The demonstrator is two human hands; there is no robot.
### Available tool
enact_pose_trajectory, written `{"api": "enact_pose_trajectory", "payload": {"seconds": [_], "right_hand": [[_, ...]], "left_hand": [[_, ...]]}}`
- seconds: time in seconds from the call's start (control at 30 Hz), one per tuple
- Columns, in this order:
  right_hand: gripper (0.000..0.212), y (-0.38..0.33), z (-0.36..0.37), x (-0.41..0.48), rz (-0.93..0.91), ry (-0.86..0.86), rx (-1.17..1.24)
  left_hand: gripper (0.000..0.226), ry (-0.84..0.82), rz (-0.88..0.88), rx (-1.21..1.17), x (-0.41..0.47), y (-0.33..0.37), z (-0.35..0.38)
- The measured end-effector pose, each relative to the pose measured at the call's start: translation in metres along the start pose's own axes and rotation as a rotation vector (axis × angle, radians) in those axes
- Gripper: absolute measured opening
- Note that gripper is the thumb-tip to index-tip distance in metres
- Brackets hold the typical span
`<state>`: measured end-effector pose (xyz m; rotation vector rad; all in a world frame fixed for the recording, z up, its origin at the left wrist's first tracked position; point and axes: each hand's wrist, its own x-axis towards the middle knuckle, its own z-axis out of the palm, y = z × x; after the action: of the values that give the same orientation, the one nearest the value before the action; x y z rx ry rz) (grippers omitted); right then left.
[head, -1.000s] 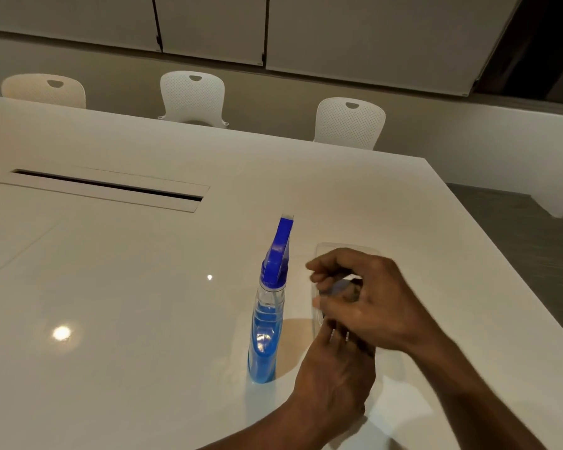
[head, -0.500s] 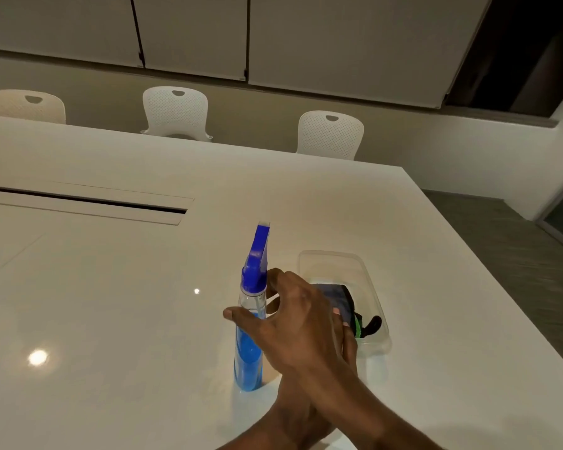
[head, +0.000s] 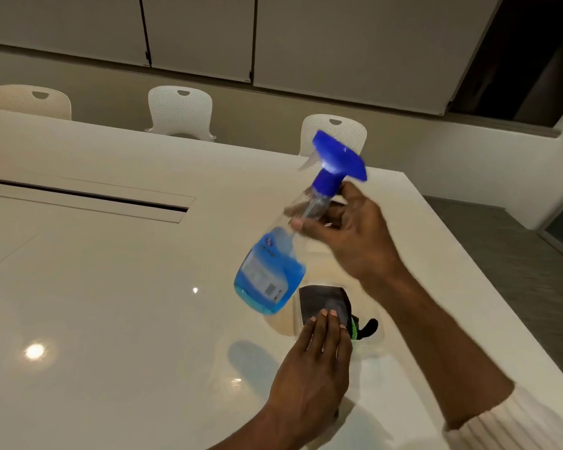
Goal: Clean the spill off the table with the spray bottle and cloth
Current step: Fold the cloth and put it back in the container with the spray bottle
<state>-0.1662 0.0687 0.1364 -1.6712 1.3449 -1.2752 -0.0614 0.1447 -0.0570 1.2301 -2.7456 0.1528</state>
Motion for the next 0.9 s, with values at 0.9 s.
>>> {"api": "enact_pose_trajectory", "payload": {"seconds": [0.9], "right_hand": [[0.046,0.097,-0.071,0.058,0.065,-0.072,-0.206]], "left_hand": [[0.068,0.046,0.016,0.094,0.020,0.001,-0.005]]}}
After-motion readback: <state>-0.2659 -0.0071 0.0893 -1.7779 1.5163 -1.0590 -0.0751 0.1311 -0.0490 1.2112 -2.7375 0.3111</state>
